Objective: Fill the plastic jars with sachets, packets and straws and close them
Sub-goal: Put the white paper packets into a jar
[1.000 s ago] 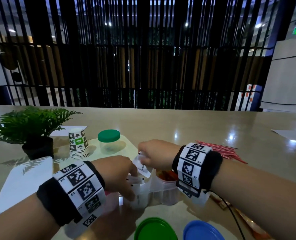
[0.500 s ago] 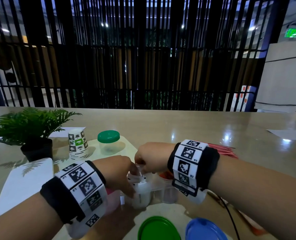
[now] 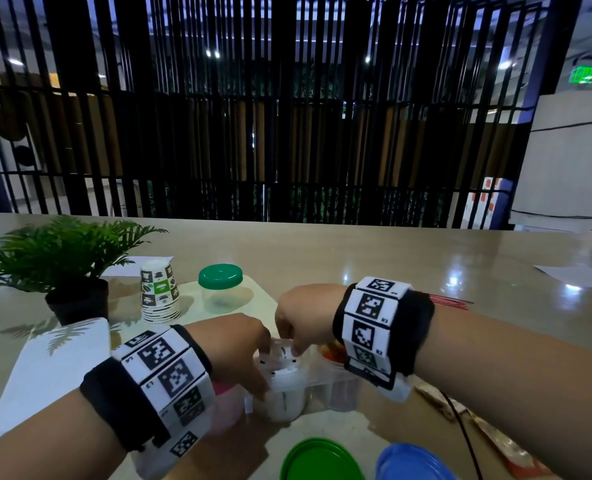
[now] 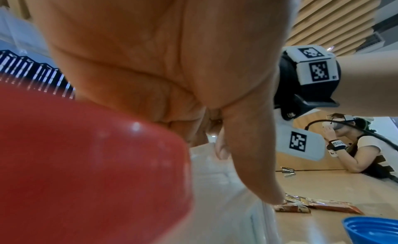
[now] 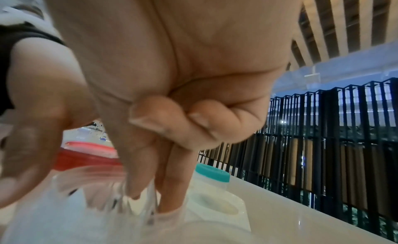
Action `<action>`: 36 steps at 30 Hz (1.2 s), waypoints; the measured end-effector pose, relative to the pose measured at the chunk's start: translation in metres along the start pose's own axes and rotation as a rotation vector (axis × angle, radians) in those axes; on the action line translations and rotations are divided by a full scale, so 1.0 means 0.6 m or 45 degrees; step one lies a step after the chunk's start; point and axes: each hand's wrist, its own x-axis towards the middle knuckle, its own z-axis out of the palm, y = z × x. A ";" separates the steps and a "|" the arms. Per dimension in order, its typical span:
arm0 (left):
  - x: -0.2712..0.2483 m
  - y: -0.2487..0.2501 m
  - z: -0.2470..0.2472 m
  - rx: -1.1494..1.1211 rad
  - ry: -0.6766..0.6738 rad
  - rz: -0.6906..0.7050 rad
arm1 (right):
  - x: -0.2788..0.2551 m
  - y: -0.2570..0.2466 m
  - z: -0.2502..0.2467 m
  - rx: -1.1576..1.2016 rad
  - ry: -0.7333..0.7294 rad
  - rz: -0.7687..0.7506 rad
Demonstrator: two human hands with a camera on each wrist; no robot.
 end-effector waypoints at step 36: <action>-0.058 -0.040 -0.013 0.026 -0.046 -0.202 | -0.020 -0.016 -0.006 0.341 0.114 -0.005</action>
